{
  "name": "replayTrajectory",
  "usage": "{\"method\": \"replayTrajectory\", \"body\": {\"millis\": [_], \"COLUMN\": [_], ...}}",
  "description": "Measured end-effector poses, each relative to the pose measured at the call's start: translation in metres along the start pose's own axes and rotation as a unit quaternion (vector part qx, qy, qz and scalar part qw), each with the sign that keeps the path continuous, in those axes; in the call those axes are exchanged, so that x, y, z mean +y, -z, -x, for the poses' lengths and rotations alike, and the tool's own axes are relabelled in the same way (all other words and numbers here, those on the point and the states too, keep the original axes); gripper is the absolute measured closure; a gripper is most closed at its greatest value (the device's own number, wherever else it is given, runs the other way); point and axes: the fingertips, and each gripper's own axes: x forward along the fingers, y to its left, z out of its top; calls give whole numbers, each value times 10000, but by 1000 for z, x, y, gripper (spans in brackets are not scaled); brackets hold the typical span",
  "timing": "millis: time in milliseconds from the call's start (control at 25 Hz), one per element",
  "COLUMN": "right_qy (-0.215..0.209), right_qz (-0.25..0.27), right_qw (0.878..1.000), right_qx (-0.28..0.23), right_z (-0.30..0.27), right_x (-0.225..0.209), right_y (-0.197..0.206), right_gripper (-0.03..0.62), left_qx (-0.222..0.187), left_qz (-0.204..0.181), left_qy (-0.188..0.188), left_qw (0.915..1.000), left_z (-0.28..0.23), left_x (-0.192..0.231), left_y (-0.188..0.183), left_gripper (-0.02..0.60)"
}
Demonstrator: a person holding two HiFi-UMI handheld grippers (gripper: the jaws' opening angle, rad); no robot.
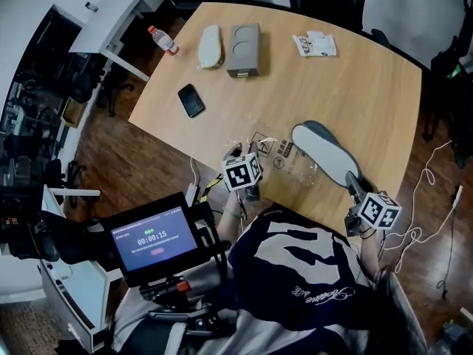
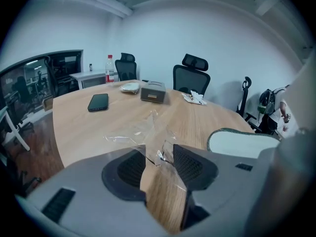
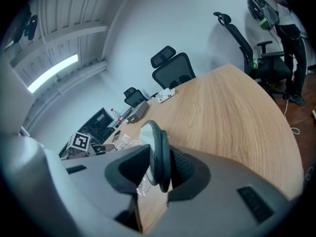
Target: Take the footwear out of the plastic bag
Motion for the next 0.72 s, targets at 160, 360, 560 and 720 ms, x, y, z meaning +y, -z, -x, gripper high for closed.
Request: {"method": "replayTrajectory", "body": {"millis": [160,360,560,720], "right_qy": [209,248,194,156], "right_qz": [12,6,-48,-54], "right_qw": [9997,9996,9997,9997], "right_qx": [-89,-159,-133,-165], "right_z": [4,5,2,2], "right_x": [-14,-19,-18,-16], "right_y": [-4,-6,0,0], "right_gripper": [491,491,491,491], "left_qx": [250,225,-869,-1273], "left_qz": [197,15,-1023,-1389], "left_qy": [48,-644,-2003,-1370], "left_qw": [9995,9977,9705,9725], "left_z": [3,14,44,42], "left_x": [9,34,56,17], "left_y": [14,17,-20,-42], "left_gripper": [365,310,304,304]}}
